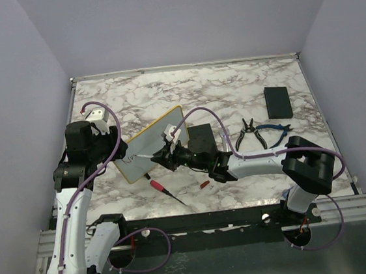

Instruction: Write a sentence on the whiteboard

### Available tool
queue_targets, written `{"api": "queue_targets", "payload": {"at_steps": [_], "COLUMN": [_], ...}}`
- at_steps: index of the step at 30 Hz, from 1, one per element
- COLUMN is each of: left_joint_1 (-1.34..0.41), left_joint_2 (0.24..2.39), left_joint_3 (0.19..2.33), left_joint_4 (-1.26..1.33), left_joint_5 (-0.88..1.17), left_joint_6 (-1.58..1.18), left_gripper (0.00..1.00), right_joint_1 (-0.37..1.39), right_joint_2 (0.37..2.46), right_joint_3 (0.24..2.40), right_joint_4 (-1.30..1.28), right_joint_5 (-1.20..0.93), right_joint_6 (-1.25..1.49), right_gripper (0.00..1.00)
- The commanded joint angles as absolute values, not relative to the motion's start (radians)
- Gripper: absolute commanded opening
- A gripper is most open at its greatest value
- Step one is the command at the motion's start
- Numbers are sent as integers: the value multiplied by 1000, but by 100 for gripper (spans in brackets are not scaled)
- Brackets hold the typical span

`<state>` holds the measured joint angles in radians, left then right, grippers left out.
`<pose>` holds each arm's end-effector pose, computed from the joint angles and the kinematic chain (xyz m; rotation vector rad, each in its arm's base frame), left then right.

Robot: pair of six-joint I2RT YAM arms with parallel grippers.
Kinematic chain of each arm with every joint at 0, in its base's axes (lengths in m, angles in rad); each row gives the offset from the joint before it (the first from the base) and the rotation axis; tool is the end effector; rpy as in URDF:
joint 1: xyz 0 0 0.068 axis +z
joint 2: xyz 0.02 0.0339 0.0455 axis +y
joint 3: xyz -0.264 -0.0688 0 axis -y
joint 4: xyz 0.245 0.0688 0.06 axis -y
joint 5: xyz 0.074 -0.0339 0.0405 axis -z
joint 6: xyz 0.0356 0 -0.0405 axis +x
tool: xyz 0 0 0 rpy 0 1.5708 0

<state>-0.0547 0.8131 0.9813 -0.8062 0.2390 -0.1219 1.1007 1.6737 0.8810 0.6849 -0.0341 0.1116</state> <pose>0.1566 -0.0170 0.3408 0.0592 2.2105 -0.3620 0.1669 0.3311 0.2319 -0.8627 1.5428 0.9286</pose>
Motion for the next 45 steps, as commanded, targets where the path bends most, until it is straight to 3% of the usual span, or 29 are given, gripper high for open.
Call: {"api": "queue_targets", "payload": {"at_steps": [1, 15, 26, 45], "left_joint_1": [-61, -61, -61, -61], "left_joint_2": [801, 796, 799, 802], "left_joint_3": [985, 985, 985, 985], "left_joint_4": [-830, -830, -830, -829], "left_joint_5": [251, 252, 251, 254], "left_joint_6": [-123, -122, -122, -123], "left_gripper": [47, 47, 47, 47], "right_joint_1": [1097, 1097, 1097, 1097], "right_joint_2": [1698, 1714, 1593, 1643], "right_joint_3": [873, 882, 817, 875], "right_joint_4": [675, 664, 693, 701], "right_joint_5": [31, 23, 28, 28], "right_joint_6": [114, 122, 114, 72], "right_gripper": [1, 1, 0, 1]}}
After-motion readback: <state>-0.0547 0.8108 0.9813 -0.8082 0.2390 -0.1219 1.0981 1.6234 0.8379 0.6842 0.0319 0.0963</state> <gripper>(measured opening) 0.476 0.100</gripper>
